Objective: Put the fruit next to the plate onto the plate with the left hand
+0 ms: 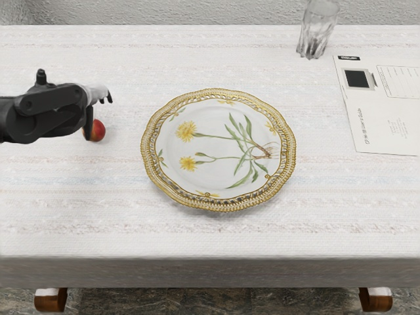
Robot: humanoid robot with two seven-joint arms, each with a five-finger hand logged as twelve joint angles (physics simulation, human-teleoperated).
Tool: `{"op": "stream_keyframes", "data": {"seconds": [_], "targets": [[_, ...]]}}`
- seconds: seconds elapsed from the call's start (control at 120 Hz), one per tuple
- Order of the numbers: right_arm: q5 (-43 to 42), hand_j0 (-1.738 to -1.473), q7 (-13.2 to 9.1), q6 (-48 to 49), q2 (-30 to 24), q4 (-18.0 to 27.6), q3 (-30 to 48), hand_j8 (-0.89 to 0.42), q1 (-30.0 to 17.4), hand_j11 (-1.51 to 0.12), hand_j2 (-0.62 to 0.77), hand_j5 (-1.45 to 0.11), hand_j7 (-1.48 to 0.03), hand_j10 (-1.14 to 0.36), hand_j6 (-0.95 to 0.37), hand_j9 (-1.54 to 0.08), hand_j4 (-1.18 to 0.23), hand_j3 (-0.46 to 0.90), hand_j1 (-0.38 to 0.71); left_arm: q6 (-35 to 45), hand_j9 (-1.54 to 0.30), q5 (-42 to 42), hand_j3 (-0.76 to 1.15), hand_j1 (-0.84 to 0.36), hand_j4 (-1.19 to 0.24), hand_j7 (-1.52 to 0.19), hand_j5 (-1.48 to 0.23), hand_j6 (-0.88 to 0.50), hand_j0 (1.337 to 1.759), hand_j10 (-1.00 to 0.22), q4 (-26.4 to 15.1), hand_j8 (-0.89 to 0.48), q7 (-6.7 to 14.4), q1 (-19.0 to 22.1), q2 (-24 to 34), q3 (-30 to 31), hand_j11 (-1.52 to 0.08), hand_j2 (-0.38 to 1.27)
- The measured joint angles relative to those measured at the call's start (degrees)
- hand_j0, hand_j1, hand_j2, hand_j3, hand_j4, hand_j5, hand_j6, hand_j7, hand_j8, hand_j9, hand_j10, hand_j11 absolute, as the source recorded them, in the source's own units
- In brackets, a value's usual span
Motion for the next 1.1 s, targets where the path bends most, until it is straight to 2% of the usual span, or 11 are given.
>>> {"op": "stream_keyframes", "data": {"seconds": [0.35, 0.7, 1.1], "targets": [[0.0, -1.658, 0.0, 0.0, 0.0, 0.0, 0.0, -0.03, 0.0, -0.04, -0.01, -0.04, -0.04, -0.03, -0.03, -0.04, -0.03, 0.00, -0.31, 0.2, -0.35, 0.2, 0.00, 0.03, -0.27, -0.35, -0.35, -0.27, 1.658, -0.27, 2.9, -0.27, -0.9, 2.1, -2.1, 1.1, -0.35, 0.05], [0.0, -1.658, 0.0, 0.0, 0.0, 0.0, 0.0, -0.03, 0.0, -0.04, -0.01, -0.04, -0.04, -0.03, -0.03, -0.04, -0.03, 0.00, -0.31, 0.7, -0.51, 0.5, 0.00, -0.09, -0.39, -0.51, -0.51, -0.39, 1.657, -0.39, 5.6, -0.39, -2.2, 2.8, -3.2, 3.1, -0.51, 0.07], [0.0, -1.658, 0.0, 0.0, 0.0, 0.0, 0.0, -0.03, 0.0, -0.04, -0.01, -0.04, -0.04, -0.03, -0.03, -0.04, -0.03, 0.00, -0.31, 5.1, -0.59, 0.4, 0.00, -0.18, -0.45, -0.59, -0.59, -0.45, 1.658, -0.45, 5.8, -0.45, -3.0, 3.7, -4.6, 5.6, -0.59, 0.10]]}}
